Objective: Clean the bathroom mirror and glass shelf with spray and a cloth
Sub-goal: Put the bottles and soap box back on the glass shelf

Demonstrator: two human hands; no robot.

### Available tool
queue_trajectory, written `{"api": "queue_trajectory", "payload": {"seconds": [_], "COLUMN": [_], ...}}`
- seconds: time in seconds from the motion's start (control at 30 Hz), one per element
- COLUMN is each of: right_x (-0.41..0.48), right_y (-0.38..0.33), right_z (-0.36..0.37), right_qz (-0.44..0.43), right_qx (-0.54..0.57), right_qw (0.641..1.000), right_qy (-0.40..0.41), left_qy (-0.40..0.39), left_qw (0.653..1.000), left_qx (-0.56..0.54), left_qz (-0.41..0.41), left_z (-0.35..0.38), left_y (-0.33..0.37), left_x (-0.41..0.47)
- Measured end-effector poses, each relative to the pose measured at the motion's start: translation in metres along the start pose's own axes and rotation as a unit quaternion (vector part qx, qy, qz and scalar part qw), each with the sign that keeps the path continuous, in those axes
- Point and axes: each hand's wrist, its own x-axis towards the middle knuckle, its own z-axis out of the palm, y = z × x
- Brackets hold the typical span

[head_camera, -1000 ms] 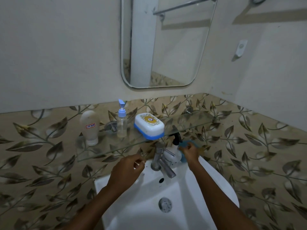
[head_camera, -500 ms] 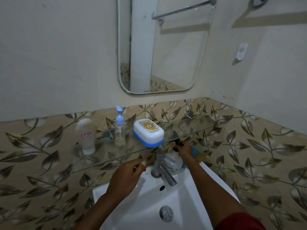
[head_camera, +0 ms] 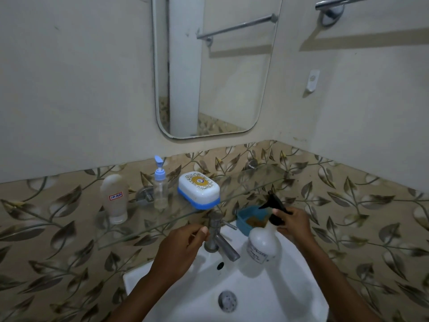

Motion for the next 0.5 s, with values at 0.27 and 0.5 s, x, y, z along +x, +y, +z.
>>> {"api": "queue_trajectory", "payload": {"seconds": [0.27, 0.5], "right_x": [-0.001, 0.056], "right_y": [-0.117, -0.183], "right_z": [-0.06, -0.036], "right_qz": [-0.1, -0.135], "right_qx": [0.033, 0.078], "right_qw": [0.994, 0.986], "right_qy": [0.033, 0.054], "left_qy": [-0.051, -0.041], "left_qw": [0.997, 0.993], "left_qx": [0.016, 0.01], "left_qz": [0.053, 0.109], "left_z": [-0.013, -0.044], "left_y": [0.027, 0.055], "left_x": [0.021, 0.066]}}
